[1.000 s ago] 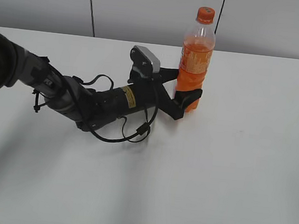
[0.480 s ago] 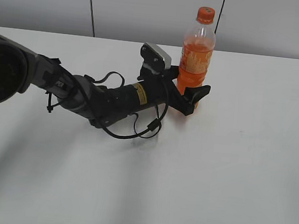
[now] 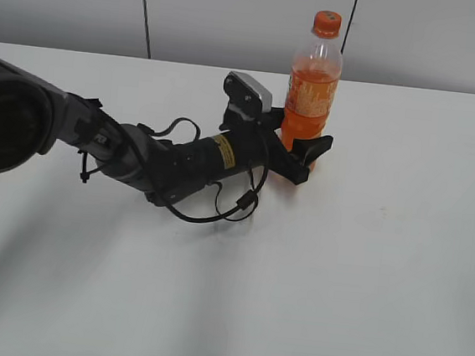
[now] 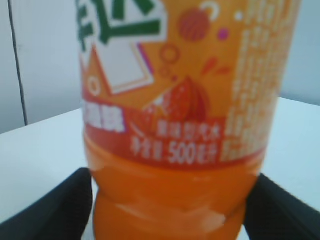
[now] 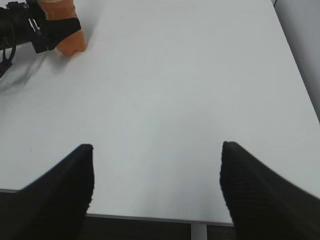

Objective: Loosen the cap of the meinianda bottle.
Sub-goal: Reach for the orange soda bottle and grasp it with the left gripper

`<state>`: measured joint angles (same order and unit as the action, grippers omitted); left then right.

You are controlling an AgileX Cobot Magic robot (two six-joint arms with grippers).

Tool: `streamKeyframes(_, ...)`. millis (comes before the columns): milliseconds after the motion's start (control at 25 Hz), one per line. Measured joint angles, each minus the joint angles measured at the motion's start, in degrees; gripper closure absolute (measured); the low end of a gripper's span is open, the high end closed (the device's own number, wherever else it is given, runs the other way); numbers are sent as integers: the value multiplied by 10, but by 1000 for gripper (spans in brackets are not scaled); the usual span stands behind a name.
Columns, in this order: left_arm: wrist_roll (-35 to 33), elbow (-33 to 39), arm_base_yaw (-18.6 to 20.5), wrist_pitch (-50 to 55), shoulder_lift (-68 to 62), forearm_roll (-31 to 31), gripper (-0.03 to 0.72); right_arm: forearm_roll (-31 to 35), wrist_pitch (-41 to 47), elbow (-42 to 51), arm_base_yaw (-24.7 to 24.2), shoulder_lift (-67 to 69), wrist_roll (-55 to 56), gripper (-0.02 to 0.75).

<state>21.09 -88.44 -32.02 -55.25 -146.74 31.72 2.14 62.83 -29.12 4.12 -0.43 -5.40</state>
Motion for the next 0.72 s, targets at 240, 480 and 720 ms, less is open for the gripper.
streamKeyframes(240,1,-7,0,-9,-6,-3,198,5,0,0,0,0,1,146)
streamKeyframes(480,1,-7,0,-12,-6,-2,288,6,0,0,0,0,1,146)
streamKeyframes(720,1,-7,1,-13,-6,8,288,7,0,0,0,0,1,146)
